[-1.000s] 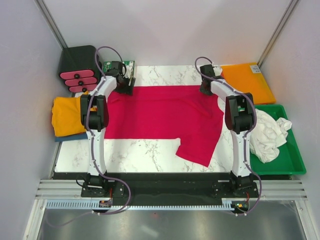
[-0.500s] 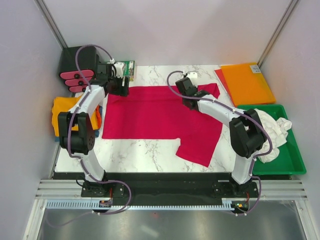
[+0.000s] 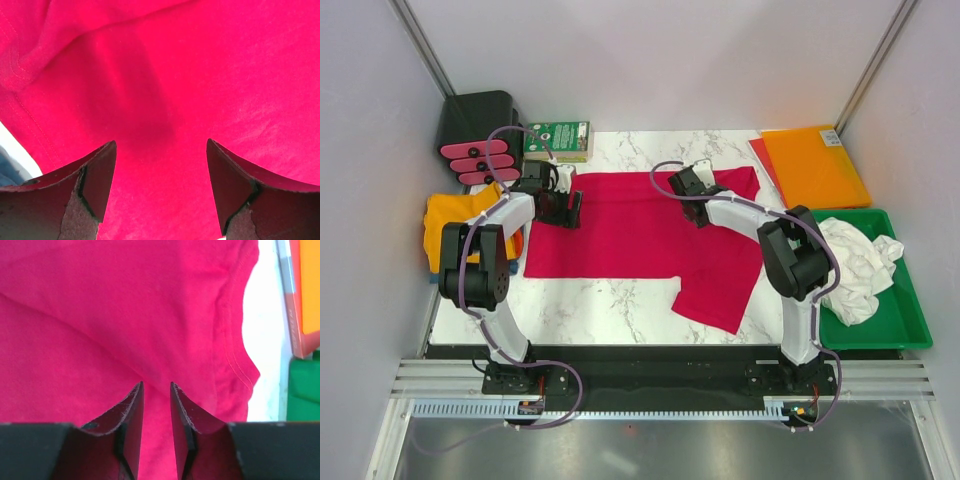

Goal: Fold and stack the t-shirts
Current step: Fold the tshirt

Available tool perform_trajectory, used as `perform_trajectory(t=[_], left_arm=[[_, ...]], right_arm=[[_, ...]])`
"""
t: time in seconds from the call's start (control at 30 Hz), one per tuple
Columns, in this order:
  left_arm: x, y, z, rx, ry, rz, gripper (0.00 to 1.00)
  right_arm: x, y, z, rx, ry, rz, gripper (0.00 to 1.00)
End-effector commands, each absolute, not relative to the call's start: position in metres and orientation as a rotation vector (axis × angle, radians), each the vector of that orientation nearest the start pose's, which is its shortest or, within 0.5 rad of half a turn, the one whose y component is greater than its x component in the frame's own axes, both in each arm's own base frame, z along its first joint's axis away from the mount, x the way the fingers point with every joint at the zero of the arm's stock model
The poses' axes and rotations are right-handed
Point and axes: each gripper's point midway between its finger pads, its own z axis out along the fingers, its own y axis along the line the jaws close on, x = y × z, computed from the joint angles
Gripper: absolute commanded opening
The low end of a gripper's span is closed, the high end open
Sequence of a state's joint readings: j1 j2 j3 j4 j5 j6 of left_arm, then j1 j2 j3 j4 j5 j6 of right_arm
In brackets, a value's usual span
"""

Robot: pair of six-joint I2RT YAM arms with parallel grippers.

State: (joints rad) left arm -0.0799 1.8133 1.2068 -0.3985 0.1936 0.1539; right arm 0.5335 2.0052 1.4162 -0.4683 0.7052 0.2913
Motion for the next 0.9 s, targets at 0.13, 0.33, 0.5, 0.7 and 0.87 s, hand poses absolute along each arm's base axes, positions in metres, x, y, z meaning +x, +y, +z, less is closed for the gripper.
perform_trajectory(t=[0.13,0.33,0.5,0.7,0.87], left_arm=[[0.427,-0.063,0.06,0.404,2.456,-0.222,0.79],[0.427,-0.063,0.056,0.399,2.467,-0.227,0.79],[0.426,-0.063,0.052,0.395,2.478,-0.228,0.79],[0.426,-0.064,0.047,0.385,2.491,-0.244,0.79],[0.426,-0.065,0.046,0.376,2.492,-0.251,0.79]], right_arm=[[0.458,0.146,0.053,-0.106,2.349,-0.582,0.38],[0.468,0.149,0.041,-0.115,2.368,-0.607,0.37],[0.472,0.142,0.036,-0.073,2.393,-0.606,0.31],[0.476,0.136,0.045,-0.026,2.367,-0.592,0.03],[0.482,0.136,0.069,0.006,2.314,-0.566,0.0]])
